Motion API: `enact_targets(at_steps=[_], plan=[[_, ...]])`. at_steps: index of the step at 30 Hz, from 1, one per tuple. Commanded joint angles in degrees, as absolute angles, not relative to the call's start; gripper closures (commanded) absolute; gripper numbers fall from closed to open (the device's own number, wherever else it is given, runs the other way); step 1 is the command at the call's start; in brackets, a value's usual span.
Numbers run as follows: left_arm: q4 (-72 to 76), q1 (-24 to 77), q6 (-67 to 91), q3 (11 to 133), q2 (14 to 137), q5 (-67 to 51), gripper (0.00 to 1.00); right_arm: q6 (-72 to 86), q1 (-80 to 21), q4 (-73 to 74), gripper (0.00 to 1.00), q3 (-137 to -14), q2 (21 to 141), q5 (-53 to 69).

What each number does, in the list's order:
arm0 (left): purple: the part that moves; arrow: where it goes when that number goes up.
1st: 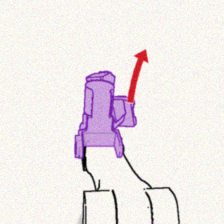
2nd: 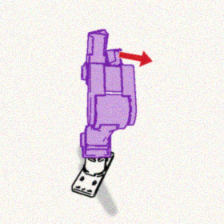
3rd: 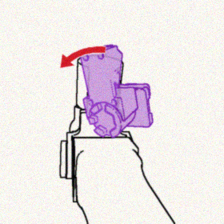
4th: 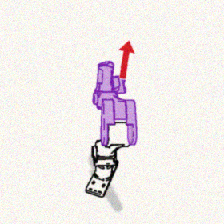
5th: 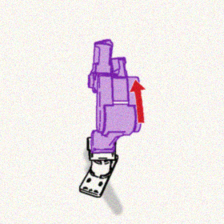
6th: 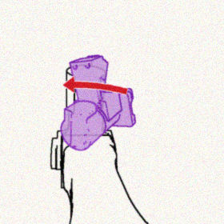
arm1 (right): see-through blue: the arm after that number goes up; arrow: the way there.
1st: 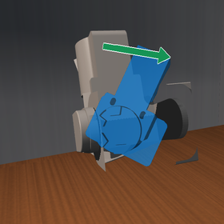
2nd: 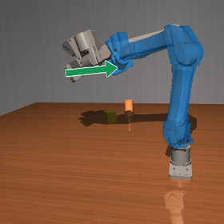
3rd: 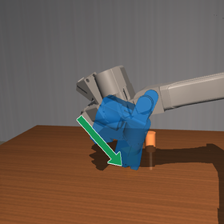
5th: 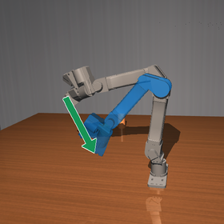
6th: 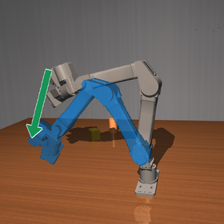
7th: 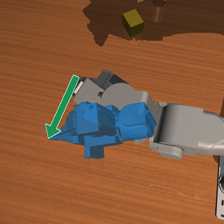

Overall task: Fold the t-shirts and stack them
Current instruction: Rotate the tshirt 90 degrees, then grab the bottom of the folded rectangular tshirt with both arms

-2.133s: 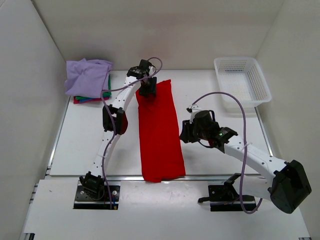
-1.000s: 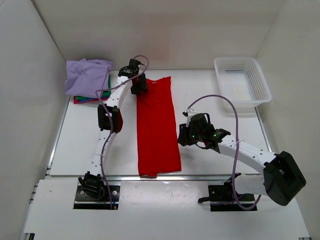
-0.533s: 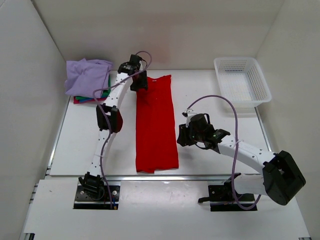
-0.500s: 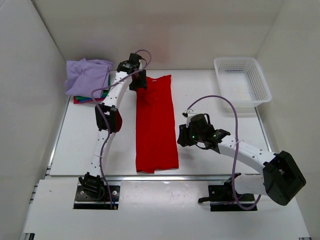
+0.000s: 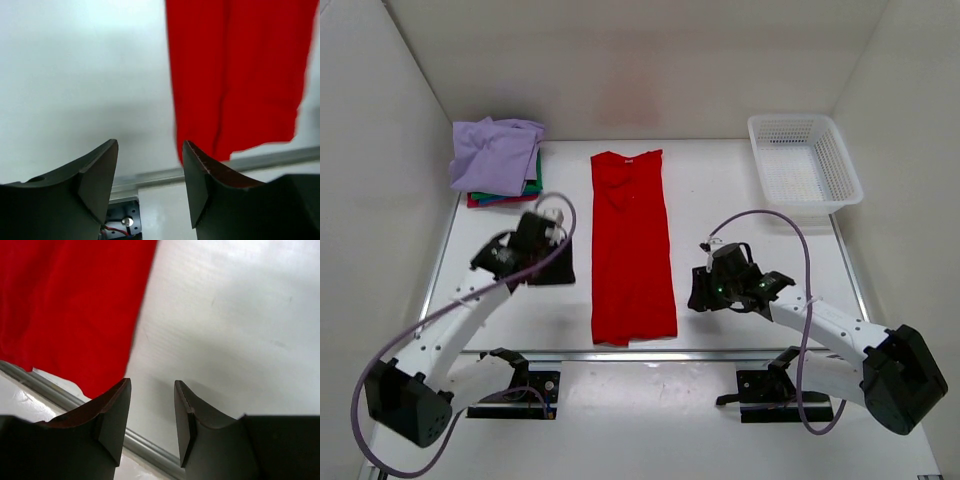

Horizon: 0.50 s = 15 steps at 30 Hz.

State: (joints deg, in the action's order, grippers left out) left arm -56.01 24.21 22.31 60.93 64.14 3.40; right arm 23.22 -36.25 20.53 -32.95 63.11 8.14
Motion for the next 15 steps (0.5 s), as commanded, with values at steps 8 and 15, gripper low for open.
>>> enact_targets(at_steps=[8, 15], plan=[[-28.93, 29.36, 45.07, 21.20, 43.09, -5.54, 0.35, 37.69, -40.33, 18.38, 0.51, -27.60, 63.27, 6.51], [-25.50, 31.20, 52.98, 15.56, 33.77, -3.08, 0.33, 45.60, -47.37, 18.03, 0.57, -29.80, 68.72, 1.41]])
